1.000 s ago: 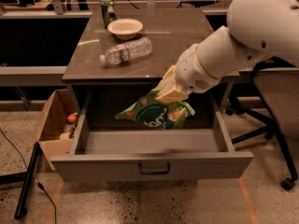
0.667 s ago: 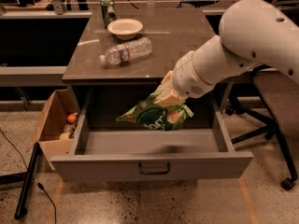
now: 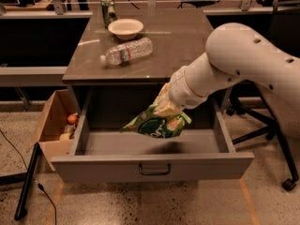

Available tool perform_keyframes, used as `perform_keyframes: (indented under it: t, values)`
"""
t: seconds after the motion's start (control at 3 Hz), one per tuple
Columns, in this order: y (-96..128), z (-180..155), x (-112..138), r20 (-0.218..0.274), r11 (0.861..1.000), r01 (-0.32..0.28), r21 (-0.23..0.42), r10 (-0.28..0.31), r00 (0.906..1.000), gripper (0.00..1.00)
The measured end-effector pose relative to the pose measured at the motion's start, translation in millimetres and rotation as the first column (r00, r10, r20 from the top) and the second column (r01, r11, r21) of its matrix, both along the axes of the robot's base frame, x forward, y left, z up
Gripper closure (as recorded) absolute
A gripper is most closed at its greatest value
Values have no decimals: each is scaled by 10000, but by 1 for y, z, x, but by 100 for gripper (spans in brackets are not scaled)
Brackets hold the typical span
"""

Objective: Place green rice chip bag into top drawer

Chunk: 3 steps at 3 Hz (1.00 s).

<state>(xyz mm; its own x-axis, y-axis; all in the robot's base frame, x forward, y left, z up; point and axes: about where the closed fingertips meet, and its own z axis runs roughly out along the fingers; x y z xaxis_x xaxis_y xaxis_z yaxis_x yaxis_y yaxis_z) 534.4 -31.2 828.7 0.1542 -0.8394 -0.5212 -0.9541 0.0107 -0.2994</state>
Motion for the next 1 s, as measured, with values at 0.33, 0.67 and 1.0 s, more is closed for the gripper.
perform_keyframes:
  t: [0.33,0.67,1.0]
  values:
    - [2,-16,2,22,9988,-38,-497,39,10000,13]
    - [2,-22,10,17,9952,248,-948,-247,9997,0]
    - [-15,-15,21,-47,9897,959,-1060,-969,9953,0]
